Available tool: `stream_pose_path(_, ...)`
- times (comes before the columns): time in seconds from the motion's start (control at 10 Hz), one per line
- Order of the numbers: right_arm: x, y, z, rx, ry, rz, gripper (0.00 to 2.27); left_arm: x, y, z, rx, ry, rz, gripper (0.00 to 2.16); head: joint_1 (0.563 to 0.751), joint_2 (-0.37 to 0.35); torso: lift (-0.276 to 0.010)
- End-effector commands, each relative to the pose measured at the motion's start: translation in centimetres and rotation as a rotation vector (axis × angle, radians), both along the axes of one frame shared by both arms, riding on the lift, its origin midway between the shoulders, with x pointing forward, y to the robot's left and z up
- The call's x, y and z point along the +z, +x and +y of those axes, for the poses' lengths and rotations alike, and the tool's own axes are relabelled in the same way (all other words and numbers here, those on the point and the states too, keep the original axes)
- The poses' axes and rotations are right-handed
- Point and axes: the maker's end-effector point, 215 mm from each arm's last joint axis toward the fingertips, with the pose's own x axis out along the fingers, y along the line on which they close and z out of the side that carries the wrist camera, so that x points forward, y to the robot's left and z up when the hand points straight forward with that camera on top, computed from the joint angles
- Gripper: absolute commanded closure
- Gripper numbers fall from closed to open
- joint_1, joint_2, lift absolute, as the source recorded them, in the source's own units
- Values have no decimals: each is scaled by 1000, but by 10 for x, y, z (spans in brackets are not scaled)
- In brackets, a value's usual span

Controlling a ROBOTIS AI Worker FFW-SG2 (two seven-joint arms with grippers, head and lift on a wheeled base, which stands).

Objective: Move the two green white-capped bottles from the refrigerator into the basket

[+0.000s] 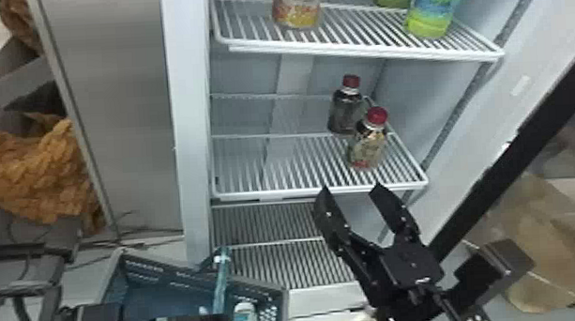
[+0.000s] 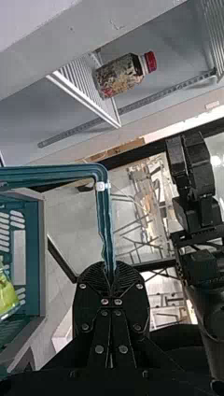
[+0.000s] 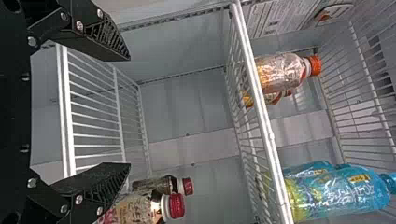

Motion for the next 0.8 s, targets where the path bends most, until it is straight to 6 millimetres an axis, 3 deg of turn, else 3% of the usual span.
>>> stream_pose_path(0.0,1,-1,-1,-3,0,0,262,0,0,0,0,0,1,1161,695,-267,-263)
stream_pose_path(0.7,4,-1,-1,-4,2,-7,262,0,0,1,2,2,1,1161,695,-268,-263)
